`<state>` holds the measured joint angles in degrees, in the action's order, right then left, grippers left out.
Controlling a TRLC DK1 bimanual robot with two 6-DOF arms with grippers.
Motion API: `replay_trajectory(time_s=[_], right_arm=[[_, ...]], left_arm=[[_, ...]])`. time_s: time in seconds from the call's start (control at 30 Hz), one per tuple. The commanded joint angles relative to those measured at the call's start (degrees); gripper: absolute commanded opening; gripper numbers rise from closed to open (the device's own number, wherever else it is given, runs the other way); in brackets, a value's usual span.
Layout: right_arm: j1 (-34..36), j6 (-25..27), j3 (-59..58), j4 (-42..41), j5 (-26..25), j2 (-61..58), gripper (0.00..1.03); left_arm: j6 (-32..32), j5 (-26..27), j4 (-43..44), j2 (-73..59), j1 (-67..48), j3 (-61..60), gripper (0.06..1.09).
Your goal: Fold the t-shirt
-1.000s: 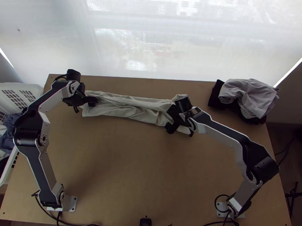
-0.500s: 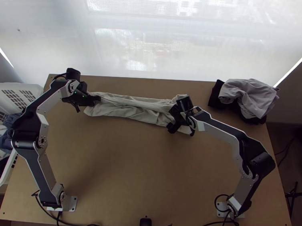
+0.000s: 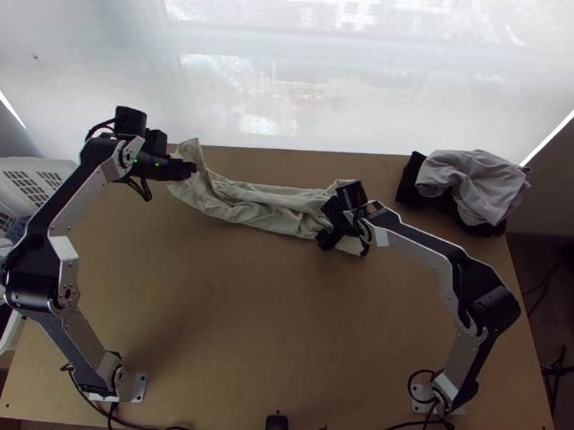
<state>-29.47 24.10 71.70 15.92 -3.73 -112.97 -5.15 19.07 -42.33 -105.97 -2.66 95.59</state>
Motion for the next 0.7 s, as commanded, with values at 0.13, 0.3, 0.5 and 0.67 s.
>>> replay_trajectory(time_s=[0.13, 0.3, 0.5, 0.67], right_arm=[[0.4, -2.5, 0.0, 1.1, -0.3, 4.1, 0.98], [0.5, -3.5, 0.6, 6.0, -0.3, 10.1, 0.98], [2.4, -4.7, 0.4, 12.3, -0.2, 18.1, 0.98], [3.7, -5.7, 0.4, 16.9, -0.2, 24.6, 0.98]], left_arm=[[-0.7, 3.4, 1.2, 3.1, -7.0, 4.3, 0.09], [-1.3, 3.4, 1.5, 3.1, -10.8, 5.1, 0.09], [-2.2, 3.7, 2.7, 3.1, -16.0, 5.1, 0.09], [-4.3, 3.9, 5.4, 3.3, -19.9, 5.9, 0.09]])
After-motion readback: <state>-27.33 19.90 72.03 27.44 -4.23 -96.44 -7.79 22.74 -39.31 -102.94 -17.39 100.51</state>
